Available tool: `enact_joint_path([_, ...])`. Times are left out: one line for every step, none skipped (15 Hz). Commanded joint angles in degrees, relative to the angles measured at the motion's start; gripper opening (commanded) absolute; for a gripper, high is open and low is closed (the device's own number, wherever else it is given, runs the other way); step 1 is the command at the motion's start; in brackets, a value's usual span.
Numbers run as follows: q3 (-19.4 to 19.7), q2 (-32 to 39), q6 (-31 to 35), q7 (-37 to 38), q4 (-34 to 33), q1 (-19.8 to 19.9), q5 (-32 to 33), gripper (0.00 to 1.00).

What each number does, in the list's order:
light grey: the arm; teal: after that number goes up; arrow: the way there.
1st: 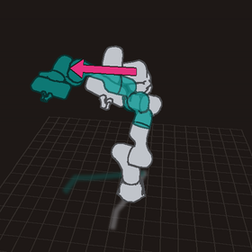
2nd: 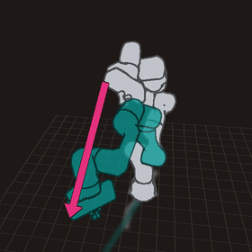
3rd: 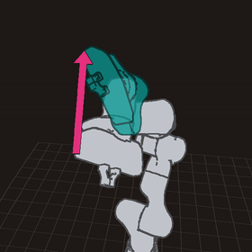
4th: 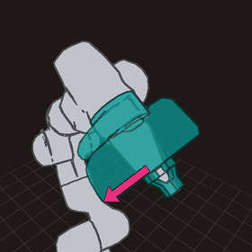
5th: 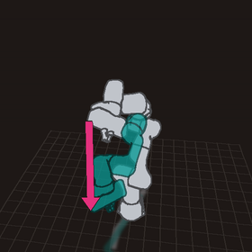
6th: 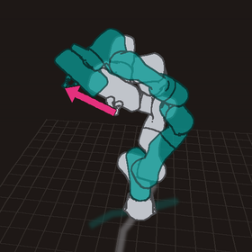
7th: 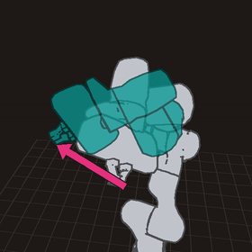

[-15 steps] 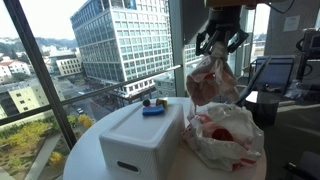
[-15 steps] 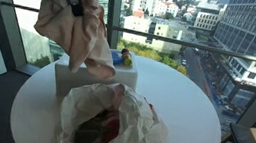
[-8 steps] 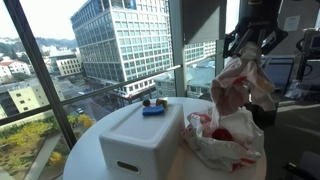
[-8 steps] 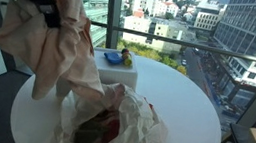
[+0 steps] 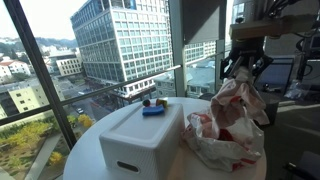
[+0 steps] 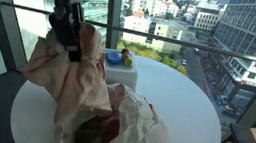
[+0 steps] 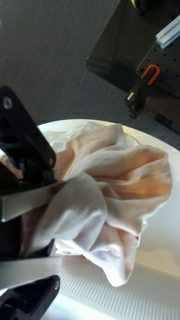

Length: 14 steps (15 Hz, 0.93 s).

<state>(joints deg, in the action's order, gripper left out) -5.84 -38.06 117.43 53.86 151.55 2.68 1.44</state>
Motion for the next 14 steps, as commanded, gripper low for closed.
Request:
enact_joint_path([-0.2, 8.6, 4.5, -2.6, -2.2, 0.8, -1.4, 0.09])
enact_joint_path([0.2, 10.2, 5.0, -3.1, -2.0, 0.6, -1.9, 0.09])
enact_joint_path([0.4, 11.8, 5.6, -3.3, -1.8, 0.7, -1.8, 0.09])
enact_joint_path([0.7, 13.3, 6.8, -3.6, -1.5, 1.0, -1.4, 0.09])
enact_joint_path([1.0, 15.4, 7.6, -3.4, -1.7, 1.4, -1.1, 0.09])
enact_joint_path([1.2, 17.2, 8.2, -3.4, -2.0, 1.7, -0.8, 0.09])
enact_joint_path([1.2, 19.0, 9.2, -3.3, -2.5, 2.0, -0.2, 0.09])
enact_joint_path([1.2, 20.6, 10.1, -3.0, -3.0, 2.3, 0.4, 0.09])
enact_joint_path([1.3, 22.4, 11.2, -3.2, -3.7, 2.5, 1.0, 0.09])
enact_joint_path([1.1, 24.8, 11.7, -2.8, -4.8, 2.8, 2.4, 0.09])
enact_joint_path([0.9, 27.1, 12.0, -2.3, -5.9, 3.1, 4.2, 0.09])
enact_joint_path([0.9, 29.2, 12.5, -2.3, -6.9, 3.0, 5.9, 0.09])
enact_joint_path([1.2, 31.1, 13.1, -2.5, -7.7, 2.9, 7.5, 0.09])
enact_joint_path([1.5, 33.2, 14.5, -2.7, -8.5, 2.8, 9.4, 0.09])
